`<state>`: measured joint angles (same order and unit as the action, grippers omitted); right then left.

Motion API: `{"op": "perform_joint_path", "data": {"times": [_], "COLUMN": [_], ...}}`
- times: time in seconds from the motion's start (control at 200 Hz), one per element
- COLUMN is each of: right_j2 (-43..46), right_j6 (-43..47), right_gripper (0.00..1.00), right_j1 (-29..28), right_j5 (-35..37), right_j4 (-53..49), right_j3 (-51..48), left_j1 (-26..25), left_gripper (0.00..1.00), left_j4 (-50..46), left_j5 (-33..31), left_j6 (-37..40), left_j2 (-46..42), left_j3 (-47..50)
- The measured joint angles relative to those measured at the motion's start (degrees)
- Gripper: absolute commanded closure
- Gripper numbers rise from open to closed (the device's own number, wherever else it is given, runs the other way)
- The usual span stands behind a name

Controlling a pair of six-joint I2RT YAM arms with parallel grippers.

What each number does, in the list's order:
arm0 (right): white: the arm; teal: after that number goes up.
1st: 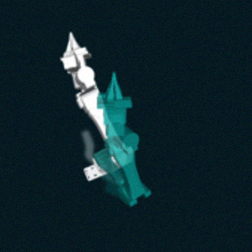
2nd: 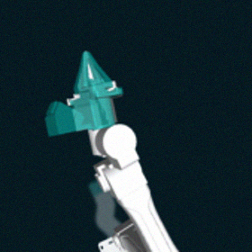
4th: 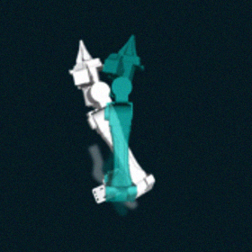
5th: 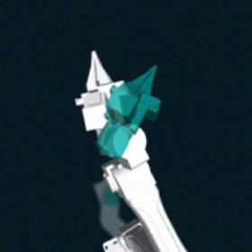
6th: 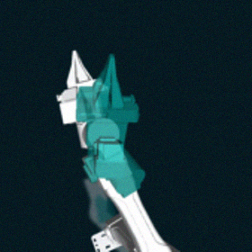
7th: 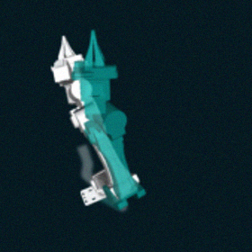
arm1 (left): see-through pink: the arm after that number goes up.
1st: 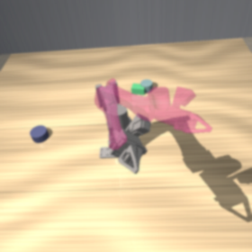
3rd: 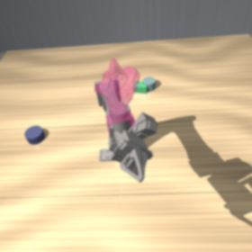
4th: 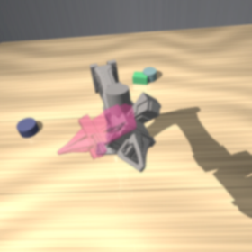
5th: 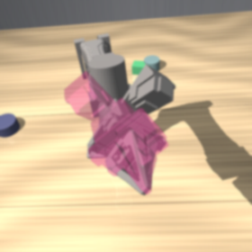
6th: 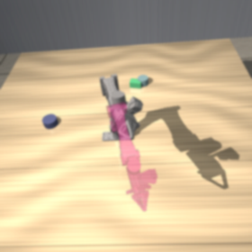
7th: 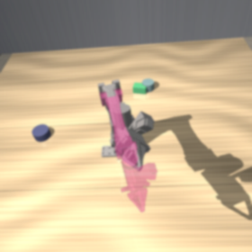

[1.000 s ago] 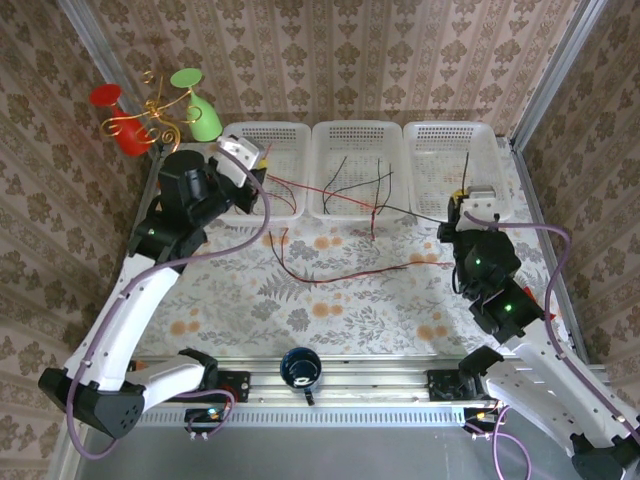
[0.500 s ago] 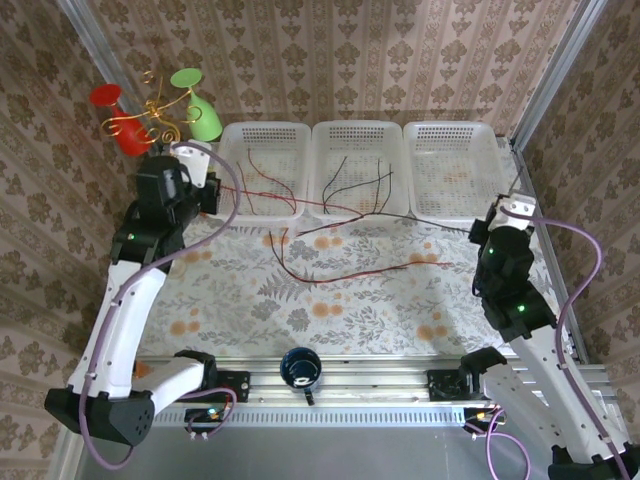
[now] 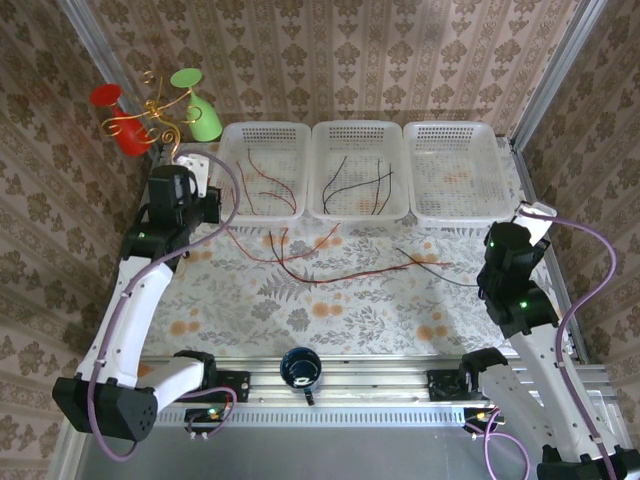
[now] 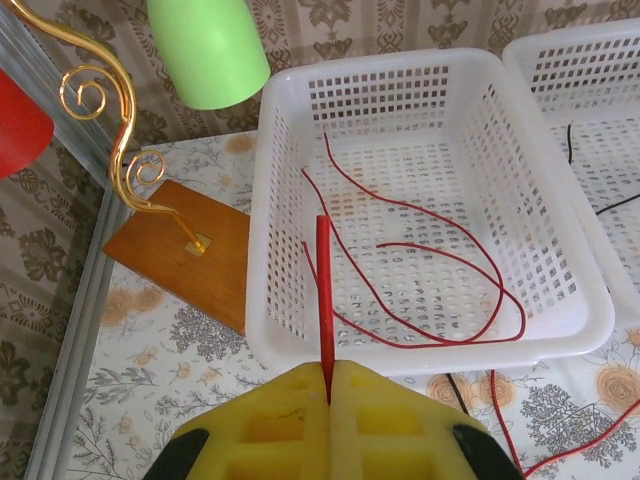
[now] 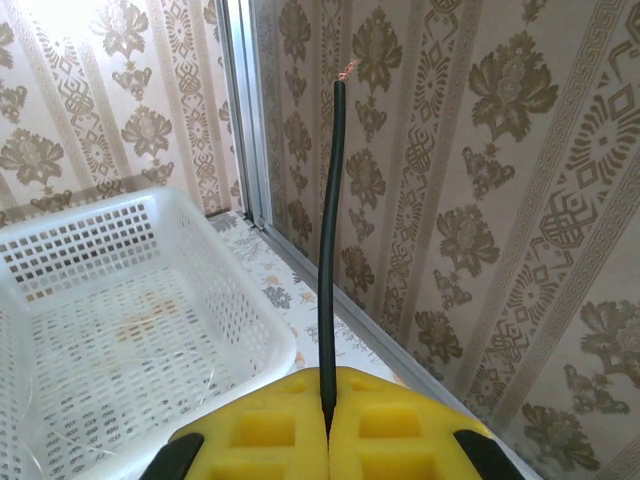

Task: Untangle the cables
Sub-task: Place the cable into the container.

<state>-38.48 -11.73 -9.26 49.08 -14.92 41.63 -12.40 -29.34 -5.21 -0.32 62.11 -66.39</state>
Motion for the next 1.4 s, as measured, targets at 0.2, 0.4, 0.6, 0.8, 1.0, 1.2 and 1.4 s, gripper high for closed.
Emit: {"op": "perform_joint_path", "data": {"times": [0.2,0.4,0.6,0.8,1.0,1.2,1.4], "right_j2": [-0.74,-0.24,-0.44,-1.95,-2.91,-2.84,-2.60], "right_j6": [-0.92,-2.75,-3.52,-3.98,-5.68,-6.75,-7.45], "right_gripper": [1.00,1.00,1.00,1.00,1.00,1.00,1.00], "right_j1": [0.00,0.00,0.00,0.00,0.00,0.00,0.00], "right_j5": [-5.05,-8.46,-9.40,-11.08,-13.00,-13.99,-14.23], "right_j4": [-0.52,-0.74,-1.27,-1.60,-1.60,-1.64,-1.86], "right_j3": [0.00,0.02,0.24,1.31,2.34,2.51,2.51], "left_j1": [-2.47,-10.71,-11.34,-11.61,-11.02,-10.75,-9.51], "left_gripper": [1.00,1.00,1.00,1.00,1.00,1.00,1.00], "left_j4": [1.38,6.93,12.52,17.88,22.29,24.35,24.61], "left_j5": [3.10,3.78,4.96,7.08,7.41,6.97,6.51], "left_j6": [-0.17,1.64,1.62,1.62,3.56,9.49,12.28], "left_j2": [-0.04,0.48,6.23,12.79,21.88,28.39,31.39], "left_j3": [-1.60,-10.80,-25.55,-34.71,-44.85,-53.29,-59.67]}}
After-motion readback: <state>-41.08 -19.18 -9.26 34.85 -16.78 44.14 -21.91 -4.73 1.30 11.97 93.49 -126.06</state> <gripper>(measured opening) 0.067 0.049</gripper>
